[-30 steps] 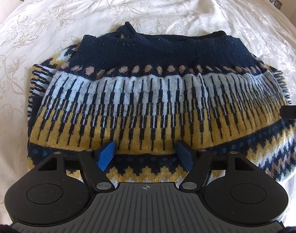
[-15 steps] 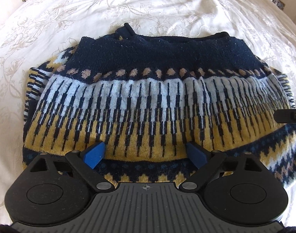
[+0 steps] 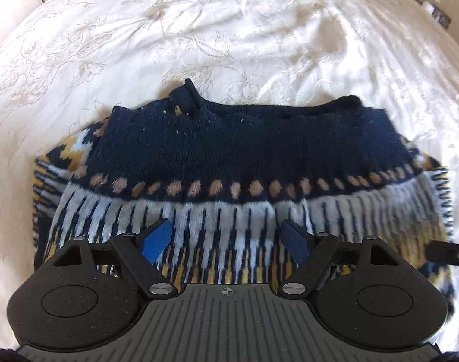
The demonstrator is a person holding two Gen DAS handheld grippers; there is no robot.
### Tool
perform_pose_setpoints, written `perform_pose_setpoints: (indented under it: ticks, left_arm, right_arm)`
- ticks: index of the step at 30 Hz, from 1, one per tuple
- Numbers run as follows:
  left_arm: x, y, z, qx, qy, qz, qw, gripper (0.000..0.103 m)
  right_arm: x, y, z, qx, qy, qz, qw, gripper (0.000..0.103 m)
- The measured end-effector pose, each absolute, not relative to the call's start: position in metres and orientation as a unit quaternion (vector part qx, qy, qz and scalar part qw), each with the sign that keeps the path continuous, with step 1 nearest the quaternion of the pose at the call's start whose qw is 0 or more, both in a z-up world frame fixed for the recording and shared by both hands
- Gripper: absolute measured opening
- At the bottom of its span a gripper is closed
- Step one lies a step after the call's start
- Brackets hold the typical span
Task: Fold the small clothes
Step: 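Grasp the folded sweater edge with the right gripper and lift it over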
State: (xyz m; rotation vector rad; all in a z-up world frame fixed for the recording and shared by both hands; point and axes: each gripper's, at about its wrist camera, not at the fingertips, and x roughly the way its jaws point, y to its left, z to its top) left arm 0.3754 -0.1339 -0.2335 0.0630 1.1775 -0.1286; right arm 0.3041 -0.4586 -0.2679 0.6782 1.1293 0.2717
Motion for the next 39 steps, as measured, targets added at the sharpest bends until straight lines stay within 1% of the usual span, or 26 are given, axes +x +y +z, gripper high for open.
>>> perform_pose_setpoints:
  ticks: [2, 4, 14, 22, 24, 25, 26, 27, 28, 29, 30, 31, 35, 39]
  left_arm:
    - [0.384, -0.137, -0.245, 0.037, 0.569, -0.054, 0.820, 0.084]
    - [0.386, -0.142, -0.250, 0.050, 0.567, -0.050, 0.821, 0.092]
    - [0.384, -0.148, -0.254, 0.061, 0.567, -0.042, 0.820, 0.096]
    - [0.387, -0.151, -0.256, 0.061, 0.566, -0.042, 0.821, 0.099]
    - [0.388, -0.150, -0.256, 0.059, 0.567, -0.045, 0.820, 0.099]
    - [0.388, -0.149, -0.255, 0.056, 0.569, -0.047, 0.819, 0.099]
    - [0.389, -0.147, -0.253, 0.051, 0.572, -0.051, 0.817, 0.098]
    - [0.391, -0.145, -0.250, 0.045, 0.576, -0.055, 0.815, 0.096]
    - [0.391, -0.141, -0.246, 0.037, 0.577, -0.058, 0.814, 0.089]
    - [0.390, -0.136, -0.241, 0.027, 0.576, -0.059, 0.815, 0.087]
    - [0.388, -0.129, -0.233, 0.015, 0.573, -0.058, 0.817, 0.079]
    - [0.384, -0.123, -0.225, 0.006, 0.569, -0.058, 0.820, 0.077]
    - [0.362, -0.089, -0.196, 0.005, 0.542, -0.050, 0.839, 0.077]
    - [0.339, -0.052, -0.178, 0.007, 0.538, -0.039, 0.842, 0.077]
  right_arm:
    - [0.304, -0.460, -0.268, 0.319, 0.523, 0.129, 0.780, 0.103]
    - [0.305, -0.461, -0.268, 0.324, 0.522, 0.132, 0.778, 0.103]
    - [0.300, -0.468, -0.271, 0.336, 0.508, 0.141, 0.780, 0.103]
    - [0.304, -0.469, -0.268, 0.342, 0.521, 0.138, 0.770, 0.102]
    - [0.307, -0.470, -0.267, 0.349, 0.526, 0.129, 0.765, 0.085]
    - [0.309, -0.469, -0.266, 0.347, 0.531, 0.122, 0.763, 0.062]
    - [0.310, -0.469, -0.265, 0.342, 0.538, 0.115, 0.762, 0.046]
    - [0.311, -0.469, -0.265, 0.342, 0.544, 0.113, 0.758, 0.043]
    - [0.311, -0.468, -0.262, 0.339, 0.545, 0.109, 0.759, 0.041]
    - [0.310, -0.466, -0.258, 0.330, 0.545, 0.106, 0.764, 0.038]
    - [0.310, -0.462, -0.252, 0.317, 0.545, 0.104, 0.769, 0.036]
    - [0.310, -0.459, -0.245, 0.306, 0.544, 0.102, 0.774, 0.035]
    - [0.309, -0.443, -0.219, 0.283, 0.543, 0.089, 0.786, 0.033]
    - [0.311, -0.418, -0.191, 0.264, 0.540, 0.086, 0.795, 0.032]
